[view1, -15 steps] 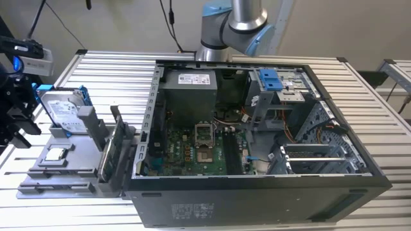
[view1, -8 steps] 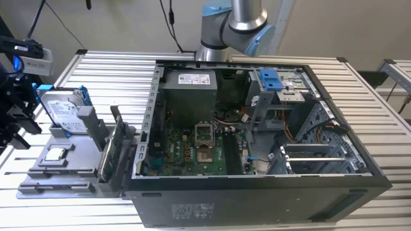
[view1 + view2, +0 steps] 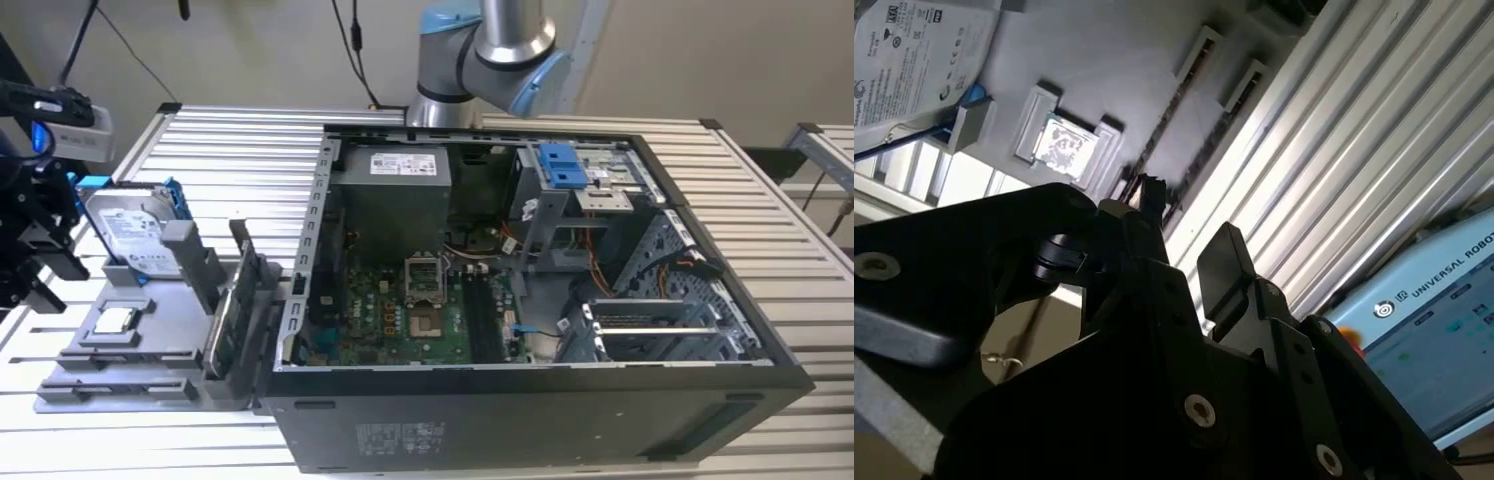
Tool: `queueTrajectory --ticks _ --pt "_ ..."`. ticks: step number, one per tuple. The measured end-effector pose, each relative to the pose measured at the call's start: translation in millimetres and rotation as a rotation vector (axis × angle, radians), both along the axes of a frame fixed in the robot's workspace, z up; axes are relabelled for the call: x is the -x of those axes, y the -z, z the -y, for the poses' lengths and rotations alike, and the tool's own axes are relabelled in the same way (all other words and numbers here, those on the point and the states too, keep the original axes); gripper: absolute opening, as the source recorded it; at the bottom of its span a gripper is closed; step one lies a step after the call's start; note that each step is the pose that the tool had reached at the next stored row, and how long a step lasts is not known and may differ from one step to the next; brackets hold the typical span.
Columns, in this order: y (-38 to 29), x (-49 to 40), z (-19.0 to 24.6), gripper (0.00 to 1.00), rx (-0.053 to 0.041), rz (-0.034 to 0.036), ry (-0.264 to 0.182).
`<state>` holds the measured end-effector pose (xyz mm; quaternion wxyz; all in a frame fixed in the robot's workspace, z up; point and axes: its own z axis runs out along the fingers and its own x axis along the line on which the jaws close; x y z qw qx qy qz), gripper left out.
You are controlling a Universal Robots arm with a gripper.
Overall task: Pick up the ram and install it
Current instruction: 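Pick up the ram and move it above insertion slot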
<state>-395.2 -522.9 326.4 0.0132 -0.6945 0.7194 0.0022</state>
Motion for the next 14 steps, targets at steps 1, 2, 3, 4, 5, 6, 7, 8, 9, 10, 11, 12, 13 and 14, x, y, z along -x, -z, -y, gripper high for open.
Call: queueTrajectory --ticks 1,2,3,4,5,6,7,8,9,10,11,12,13,14 --pt "1.1 0.0 0.0 0.42 0.0 0.0 -0.001" --pt "1.8 0.0 0.0 0.42 0.0 0.0 -0.003" --pt "2.4 0.0 0.0 0.42 0.0001 -0.0001 -0.004" --pt "3.1 0.0 0.0 0.42 0.0 -0.0001 -0.005" --pt "3.8 0.0 0.0 0.42 0.0 0.0 -0.006" --pt "4.5 0.0 0.0 0.42 -0.0001 0.0001 -0.007" --pt "5.3 0.0 0.0 0.42 0.0 0.0001 -0.008" --pt "6.1 0.0 0.0 0.42 0.0 0.0001 -0.009" --pt "6.9 0.0 0.0 0.42 0.0 0.0002 -0.01" --pt "7.6 0.0 0.0 0.42 0.0 0.0002 -0.012" --pt "8.3 0.0 0.0 0.42 0.0 0.0002 -0.013" --pt "9.0 0.0 0.0 0.42 0.0 0.0003 -0.014" --pt "9.9 0.0 0.0 0.42 0.0 0.0003 -0.015" --pt "10.6 0.0 0.0 0.42 0.0001 0.0002 -0.016"
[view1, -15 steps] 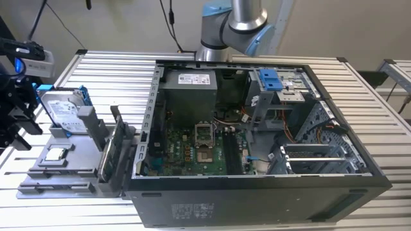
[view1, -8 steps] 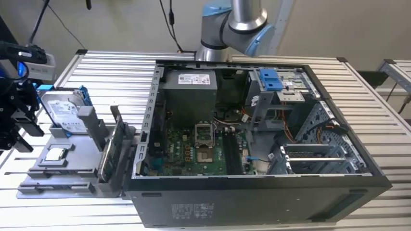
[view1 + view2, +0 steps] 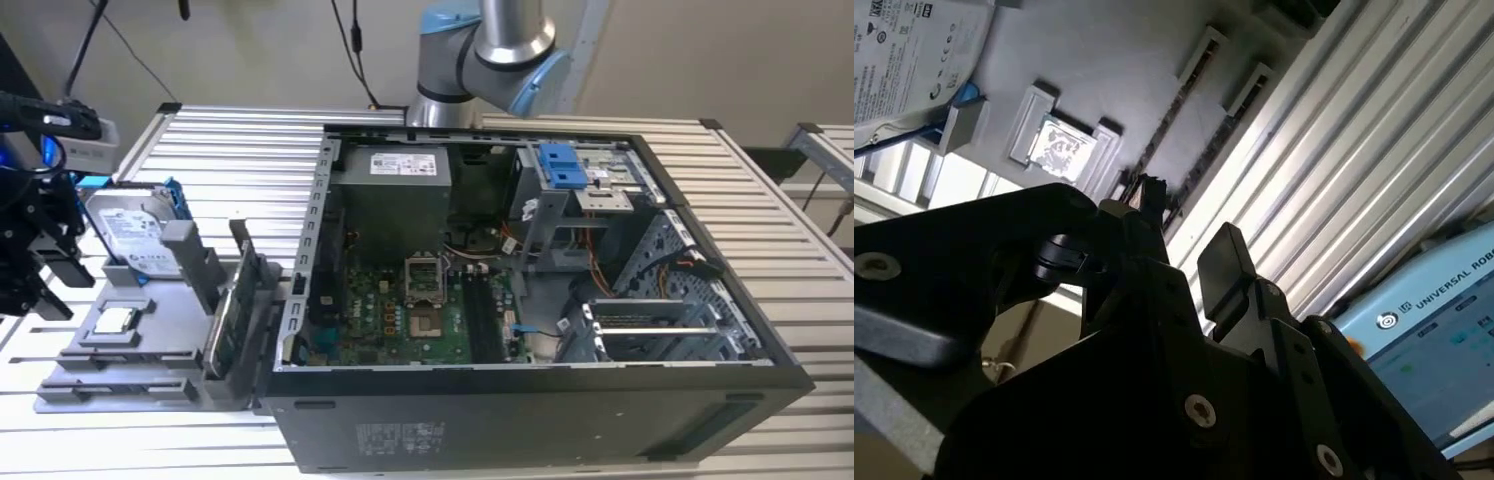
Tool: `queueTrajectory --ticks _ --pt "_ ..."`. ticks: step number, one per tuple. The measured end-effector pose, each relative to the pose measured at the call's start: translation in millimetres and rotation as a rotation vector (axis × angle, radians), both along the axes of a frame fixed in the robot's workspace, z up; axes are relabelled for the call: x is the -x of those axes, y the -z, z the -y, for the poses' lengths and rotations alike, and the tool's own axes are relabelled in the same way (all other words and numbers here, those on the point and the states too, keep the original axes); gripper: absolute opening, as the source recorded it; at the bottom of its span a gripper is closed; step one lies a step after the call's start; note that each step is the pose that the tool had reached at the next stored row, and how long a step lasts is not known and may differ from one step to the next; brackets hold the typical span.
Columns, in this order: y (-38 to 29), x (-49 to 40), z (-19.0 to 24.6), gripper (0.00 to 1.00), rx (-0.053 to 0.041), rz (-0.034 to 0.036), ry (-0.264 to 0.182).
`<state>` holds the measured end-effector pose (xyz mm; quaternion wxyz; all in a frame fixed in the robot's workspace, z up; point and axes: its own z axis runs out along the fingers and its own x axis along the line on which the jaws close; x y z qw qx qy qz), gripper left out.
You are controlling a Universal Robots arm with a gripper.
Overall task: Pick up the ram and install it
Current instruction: 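Pick up the ram and move it above insertion slot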
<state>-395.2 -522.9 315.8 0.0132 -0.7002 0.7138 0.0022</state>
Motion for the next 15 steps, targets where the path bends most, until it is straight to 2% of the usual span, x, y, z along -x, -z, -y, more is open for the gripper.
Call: queueTrajectory --ticks 7,15 --pt "6.7 0.0 0.0 0.42 0.0 0.0 -0.012" --pt "18.7 1.3 0.0 0.42 -0.0001 0.0001 -0.04"
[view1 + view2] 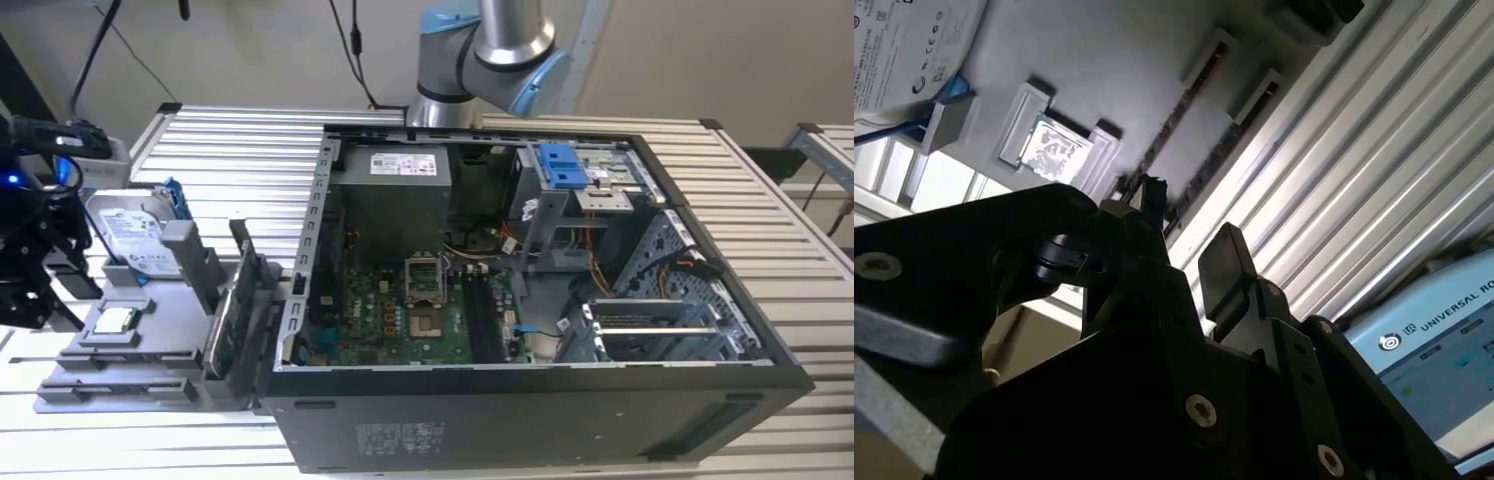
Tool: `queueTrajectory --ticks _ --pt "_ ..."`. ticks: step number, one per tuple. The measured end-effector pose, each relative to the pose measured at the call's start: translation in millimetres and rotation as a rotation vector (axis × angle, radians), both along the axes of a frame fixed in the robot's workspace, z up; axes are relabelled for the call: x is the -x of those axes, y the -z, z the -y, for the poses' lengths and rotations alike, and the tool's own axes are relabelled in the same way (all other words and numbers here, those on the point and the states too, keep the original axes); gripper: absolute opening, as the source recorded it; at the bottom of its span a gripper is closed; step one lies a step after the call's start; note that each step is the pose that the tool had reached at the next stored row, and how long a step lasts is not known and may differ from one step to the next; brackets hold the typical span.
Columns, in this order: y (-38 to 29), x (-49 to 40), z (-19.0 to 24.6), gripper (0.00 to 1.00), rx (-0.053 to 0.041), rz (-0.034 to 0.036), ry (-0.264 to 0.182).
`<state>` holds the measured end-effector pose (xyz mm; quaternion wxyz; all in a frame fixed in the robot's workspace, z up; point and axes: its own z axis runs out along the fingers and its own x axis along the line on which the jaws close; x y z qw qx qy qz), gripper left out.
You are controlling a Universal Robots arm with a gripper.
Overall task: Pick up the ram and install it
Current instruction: 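Pick up the ram and move it above insertion slot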
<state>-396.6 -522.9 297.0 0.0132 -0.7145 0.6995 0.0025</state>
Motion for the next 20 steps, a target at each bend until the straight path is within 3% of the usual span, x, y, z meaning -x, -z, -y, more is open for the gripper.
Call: queueTrajectory --ticks 7,20 --pt "9.3 1.2 0.8 0.42 0.0 0.0 -0.002" --pt "30.5 1.5 10.5 0.42 0.0001 -0.0001 -0.01"
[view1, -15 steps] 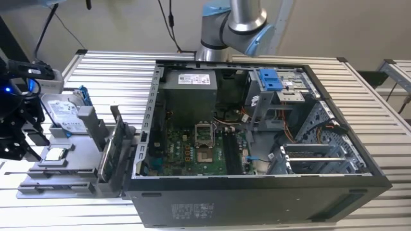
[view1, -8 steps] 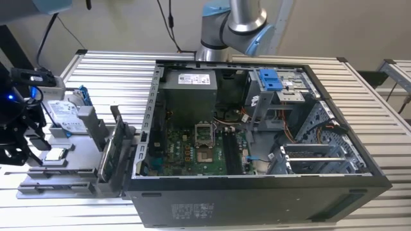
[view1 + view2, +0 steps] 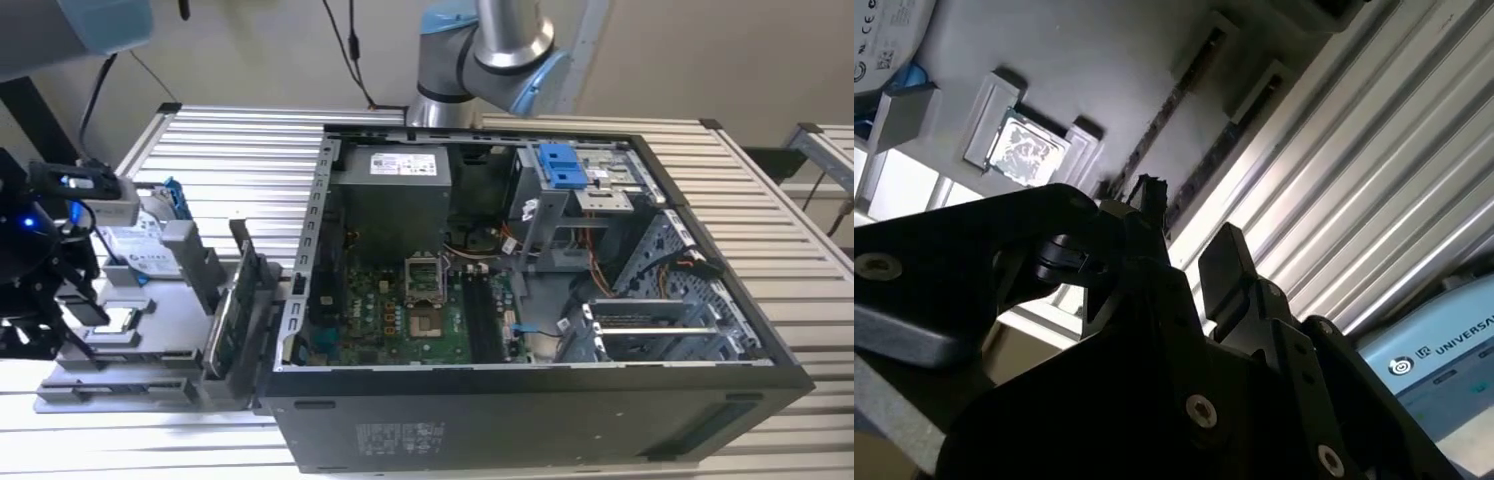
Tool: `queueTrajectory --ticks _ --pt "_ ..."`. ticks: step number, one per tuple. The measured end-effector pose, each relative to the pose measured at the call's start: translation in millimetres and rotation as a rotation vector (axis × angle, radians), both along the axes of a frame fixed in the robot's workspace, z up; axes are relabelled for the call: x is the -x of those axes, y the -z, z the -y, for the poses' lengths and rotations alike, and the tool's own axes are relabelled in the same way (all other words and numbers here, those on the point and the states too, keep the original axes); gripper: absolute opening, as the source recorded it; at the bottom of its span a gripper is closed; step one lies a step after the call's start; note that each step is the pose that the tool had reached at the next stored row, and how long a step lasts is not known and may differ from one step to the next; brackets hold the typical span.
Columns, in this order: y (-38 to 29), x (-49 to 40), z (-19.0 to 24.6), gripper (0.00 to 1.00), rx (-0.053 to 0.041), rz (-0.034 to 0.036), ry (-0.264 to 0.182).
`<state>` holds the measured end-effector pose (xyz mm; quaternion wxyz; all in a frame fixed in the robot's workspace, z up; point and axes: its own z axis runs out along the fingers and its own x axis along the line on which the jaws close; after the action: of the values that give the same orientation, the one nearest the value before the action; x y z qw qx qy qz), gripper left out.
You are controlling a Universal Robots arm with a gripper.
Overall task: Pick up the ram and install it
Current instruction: 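Pick up the ram and move it above insertion slot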
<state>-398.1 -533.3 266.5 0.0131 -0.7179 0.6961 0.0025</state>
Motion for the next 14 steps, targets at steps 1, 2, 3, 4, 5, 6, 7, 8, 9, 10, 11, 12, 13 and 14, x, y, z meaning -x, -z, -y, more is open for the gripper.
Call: queueTrajectory --ticks 1,2,3,4,5,6,7,8,9,10,11,12,13,14 --pt "1.8 0.2 0.2 0.42 -0.0001 0.0001 -0.001" --pt "3.7 0.3 0.5 0.42 -0.0001 0.0001 -0.002" --pt "5.5 0.4 0.8 0.42 -0.0001 0.0001 -0.003" --pt "7.4 0.4 1.1 0.42 0.0 0.0001 -0.005" --pt "9.2 0.5 1.6 0.42 0.0 0.0 -0.006" --pt "11.0 0.5 1.8 0.42 -0.0001 0.0001 -0.007" --pt "12.8 0.5 1.8 0.42 -0.0001 0.0001 -0.008" --pt "14.5 0.6 1.8 0.42 0.0 0.0 -0.01" --pt "16.2 0.6 1.8 0.42 0.0 0.0 -0.011" --pt "17.8 0.6 1.8 0.42 0.0 0.0 -0.013" --pt "19.6 0.7 1.8 0.42 -0.0001 0.0001 -0.014" --pt "21.3 0.7 1.8 0.42 -0.0001 0.0001 -0.015" --pt "22.7 0.7 1.9 0.42 0.0 0.0 -0.016" --pt "24.1 0.8 1.9 0.42 0.0 0.0 -0.017"
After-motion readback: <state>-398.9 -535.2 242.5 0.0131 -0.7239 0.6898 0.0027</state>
